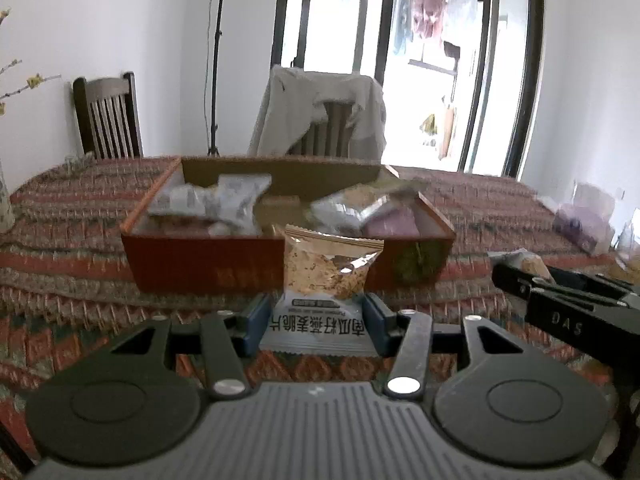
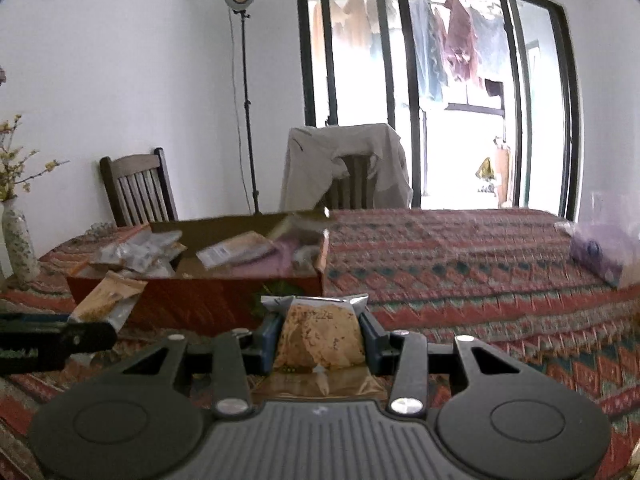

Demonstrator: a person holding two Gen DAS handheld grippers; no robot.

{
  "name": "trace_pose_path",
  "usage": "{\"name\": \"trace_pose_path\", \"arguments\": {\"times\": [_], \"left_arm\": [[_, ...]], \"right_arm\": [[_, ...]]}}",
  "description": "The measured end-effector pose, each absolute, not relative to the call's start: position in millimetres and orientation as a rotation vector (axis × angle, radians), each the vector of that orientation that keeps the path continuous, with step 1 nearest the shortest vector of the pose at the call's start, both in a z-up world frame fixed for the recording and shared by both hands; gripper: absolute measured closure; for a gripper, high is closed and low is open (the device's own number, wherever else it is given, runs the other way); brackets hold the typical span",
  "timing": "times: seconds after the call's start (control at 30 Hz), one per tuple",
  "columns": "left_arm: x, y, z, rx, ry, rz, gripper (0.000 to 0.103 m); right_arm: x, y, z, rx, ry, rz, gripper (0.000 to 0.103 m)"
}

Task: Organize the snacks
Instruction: 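Carry both packets over the cardboard box and open both grippers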

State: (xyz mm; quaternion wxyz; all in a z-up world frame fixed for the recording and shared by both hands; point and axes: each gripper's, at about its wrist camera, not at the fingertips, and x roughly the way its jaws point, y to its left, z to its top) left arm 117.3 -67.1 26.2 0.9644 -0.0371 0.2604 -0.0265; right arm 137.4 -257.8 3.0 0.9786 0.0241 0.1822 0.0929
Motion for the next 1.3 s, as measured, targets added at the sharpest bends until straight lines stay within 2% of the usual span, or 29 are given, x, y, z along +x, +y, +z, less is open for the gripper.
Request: {"name": "trace_pose_path", "arguments": {"times": [0.37,0.73,1.0,1.3], "left_arm": [[150,-29,64,-0.102,0.43,-0.03,0.051],[219,8,83,-0.171,0.402,0.017,0.051],[268,29,67,-0.176,0.382,0.109,0.051],[286,39,40,-0.123,0.403,0.113,0.051]], "right_arm": [[169,-219,41,0.043,0.313,0.212,0.062],[237,-170,69,0.049,0.274,0.224,0.062],[290,-142,54,0.023,0.304,0.22,0.062],[305,-126,18,-0.045,0.312,0.204,0.062]]}}
